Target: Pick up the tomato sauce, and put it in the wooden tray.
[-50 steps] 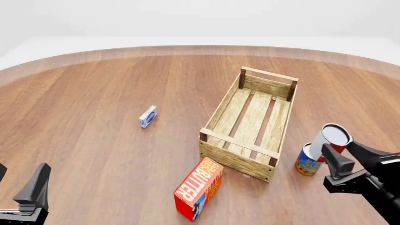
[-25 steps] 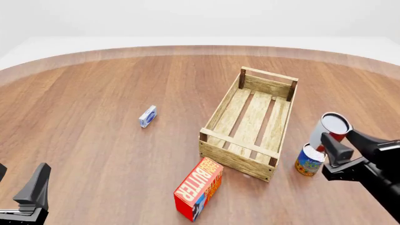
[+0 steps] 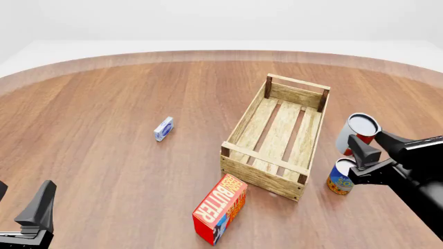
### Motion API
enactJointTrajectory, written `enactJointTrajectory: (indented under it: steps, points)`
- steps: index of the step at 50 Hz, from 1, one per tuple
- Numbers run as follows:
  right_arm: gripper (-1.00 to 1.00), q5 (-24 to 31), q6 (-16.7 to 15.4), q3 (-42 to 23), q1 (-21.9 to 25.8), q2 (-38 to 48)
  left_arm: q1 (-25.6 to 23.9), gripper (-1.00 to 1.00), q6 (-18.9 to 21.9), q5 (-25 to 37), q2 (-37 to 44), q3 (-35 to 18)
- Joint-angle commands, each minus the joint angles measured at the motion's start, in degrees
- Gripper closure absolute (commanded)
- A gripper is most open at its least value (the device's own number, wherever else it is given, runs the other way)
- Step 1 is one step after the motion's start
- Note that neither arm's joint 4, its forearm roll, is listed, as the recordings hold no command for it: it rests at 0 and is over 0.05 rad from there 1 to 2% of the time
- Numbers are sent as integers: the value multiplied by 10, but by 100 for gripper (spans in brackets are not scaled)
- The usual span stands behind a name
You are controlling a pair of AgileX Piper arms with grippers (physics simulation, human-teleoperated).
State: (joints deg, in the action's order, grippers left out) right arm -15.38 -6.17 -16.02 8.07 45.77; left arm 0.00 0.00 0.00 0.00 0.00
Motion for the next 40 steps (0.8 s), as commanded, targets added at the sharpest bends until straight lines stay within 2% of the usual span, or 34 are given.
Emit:
enactJointTrajectory:
  steps: [1,15,40]
  points:
    - [100,-33,6,-10,1,40,0,-100,0,0,0,0]
    - [100,-76,5,-24,1,99,0,-100,0,0,0,0]
    - [100,-113,1,-57,11,175,0,-100,0,0,0,0]
